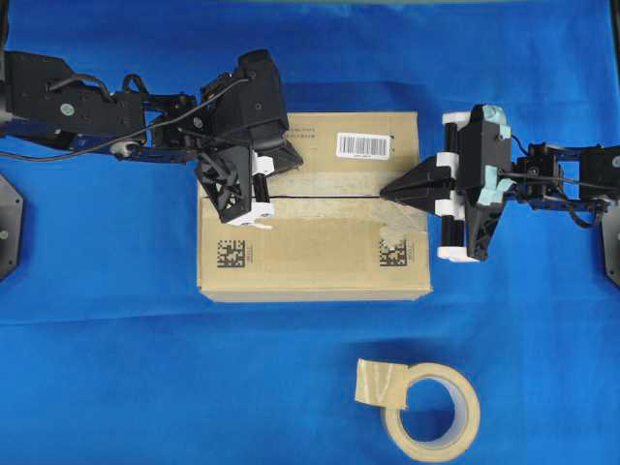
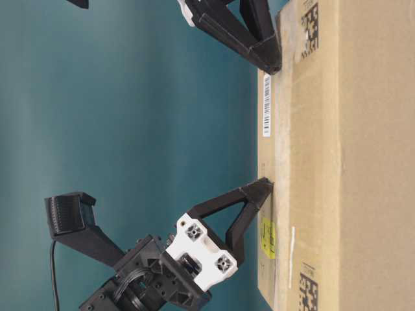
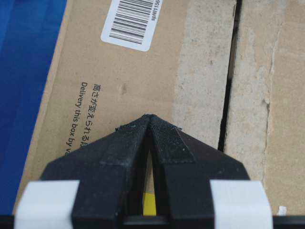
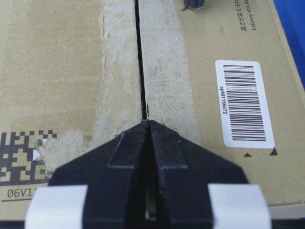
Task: Close the cardboard box.
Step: 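Press both grippers down along the closed flap seam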
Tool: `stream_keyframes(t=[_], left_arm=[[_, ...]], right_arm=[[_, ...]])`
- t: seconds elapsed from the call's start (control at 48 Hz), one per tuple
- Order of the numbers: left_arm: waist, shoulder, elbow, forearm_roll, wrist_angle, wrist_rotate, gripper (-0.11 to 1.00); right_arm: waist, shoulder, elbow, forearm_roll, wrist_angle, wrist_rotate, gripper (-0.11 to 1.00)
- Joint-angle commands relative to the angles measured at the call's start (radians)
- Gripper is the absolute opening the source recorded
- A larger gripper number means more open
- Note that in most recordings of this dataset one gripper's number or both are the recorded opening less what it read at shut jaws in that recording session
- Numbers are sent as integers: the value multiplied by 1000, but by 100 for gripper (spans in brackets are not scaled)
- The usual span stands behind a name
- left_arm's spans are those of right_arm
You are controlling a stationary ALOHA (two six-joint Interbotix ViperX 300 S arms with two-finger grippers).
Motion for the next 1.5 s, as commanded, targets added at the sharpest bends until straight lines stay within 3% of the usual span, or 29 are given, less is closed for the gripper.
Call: stream_keyframes(t=[0.0, 0.25, 0.688, 0.813, 1.209, 1.48], left_arm=[[-6, -23, -6, -2, -11, -2, 0], [-23, -49, 38, -2, -101, -3, 0], [-64, -227, 373, -2, -673, -2, 0], [-69, -232, 437, -2, -764, -3, 0], [-95, -186, 540, -2, -956, -2, 0], [-104, -164, 568, -3, -976, -2, 0]], right_arm=[[-2, -5, -5, 2, -6, -2, 0], [-2, -5, 6, 2, -11, -2, 0], [-2, -3, 8, 0, -25, -2, 0], [-2, -5, 8, 2, -26, -2, 0], [-2, -5, 8, 2, -34, 0, 0], [-2, -5, 6, 2, -34, 0, 0]])
